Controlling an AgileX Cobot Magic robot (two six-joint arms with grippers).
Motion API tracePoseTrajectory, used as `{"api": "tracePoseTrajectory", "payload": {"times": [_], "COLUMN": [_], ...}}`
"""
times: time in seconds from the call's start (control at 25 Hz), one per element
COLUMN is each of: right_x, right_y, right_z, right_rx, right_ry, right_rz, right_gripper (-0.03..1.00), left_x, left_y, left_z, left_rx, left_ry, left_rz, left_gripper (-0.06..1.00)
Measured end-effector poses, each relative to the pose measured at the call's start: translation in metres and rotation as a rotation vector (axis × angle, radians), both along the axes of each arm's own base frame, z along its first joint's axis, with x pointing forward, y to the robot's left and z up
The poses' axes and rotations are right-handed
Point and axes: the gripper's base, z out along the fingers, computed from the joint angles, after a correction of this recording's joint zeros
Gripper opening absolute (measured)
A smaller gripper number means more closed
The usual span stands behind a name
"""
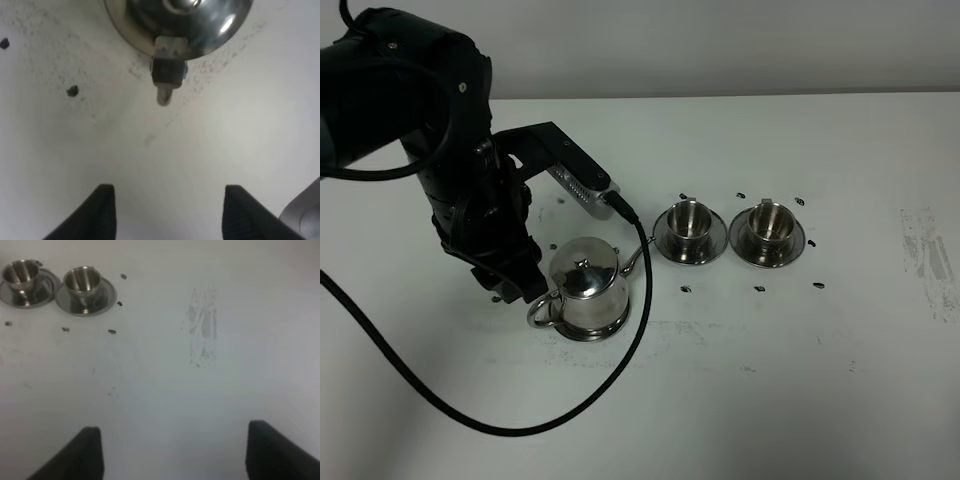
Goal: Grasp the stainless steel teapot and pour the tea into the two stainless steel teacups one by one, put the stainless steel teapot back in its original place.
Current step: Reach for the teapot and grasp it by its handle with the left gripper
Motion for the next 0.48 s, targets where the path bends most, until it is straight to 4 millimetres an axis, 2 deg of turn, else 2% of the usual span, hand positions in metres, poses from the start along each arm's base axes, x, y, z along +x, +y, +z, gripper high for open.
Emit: {"api": "tracePoseTrajectory", "payload": {"times": [0.48], "right_x": [0.0], "right_y": [0.0], "right_z": [0.0], "right_rx": [0.0], "right_ry": [0.0], "right_rz": [0.0], "right_gripper": [0.58], "left_x": [0.005], "left_y": [-0.015], "left_z": [-0.034], "left_rx": [0.044], "left_ry": [0.065], "left_rz": [-0.028], "left_gripper": [0.46]}}
